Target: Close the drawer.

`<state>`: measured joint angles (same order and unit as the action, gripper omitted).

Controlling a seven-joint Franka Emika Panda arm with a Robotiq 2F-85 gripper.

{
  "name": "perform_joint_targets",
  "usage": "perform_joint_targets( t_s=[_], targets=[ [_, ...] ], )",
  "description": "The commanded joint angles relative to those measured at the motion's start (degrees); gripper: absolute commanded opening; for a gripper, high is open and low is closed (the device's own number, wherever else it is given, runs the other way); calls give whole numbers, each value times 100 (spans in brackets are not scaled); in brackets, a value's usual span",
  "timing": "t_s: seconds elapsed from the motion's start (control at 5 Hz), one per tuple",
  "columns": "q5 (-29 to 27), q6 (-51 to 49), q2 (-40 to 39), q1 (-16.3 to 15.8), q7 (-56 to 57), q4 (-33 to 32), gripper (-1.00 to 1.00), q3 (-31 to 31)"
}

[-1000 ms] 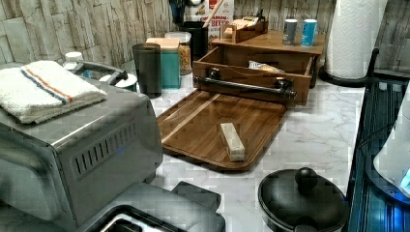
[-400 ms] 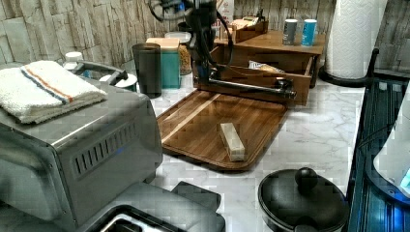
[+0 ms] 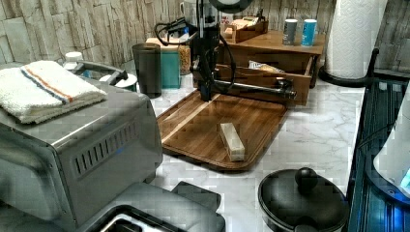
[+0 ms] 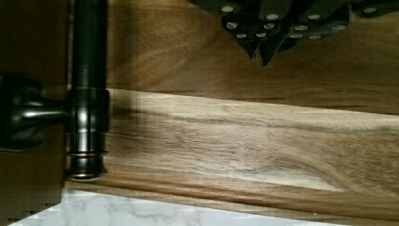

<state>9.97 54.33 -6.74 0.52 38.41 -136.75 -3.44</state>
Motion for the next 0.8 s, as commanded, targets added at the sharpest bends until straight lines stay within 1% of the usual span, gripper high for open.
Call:
perform_joint_targets(
  t_s=[0.2,0.4,0.6,0.8],
  targets=[
    [-690,-654,128,713,1551,218,-100,332],
    [-588,-820,289,897,1938,167,-100,412],
    [-756,-654,223,1029,2349,192,-100,514],
    [-782,-793,182,1131,2714,332,-100,646]
  ],
)
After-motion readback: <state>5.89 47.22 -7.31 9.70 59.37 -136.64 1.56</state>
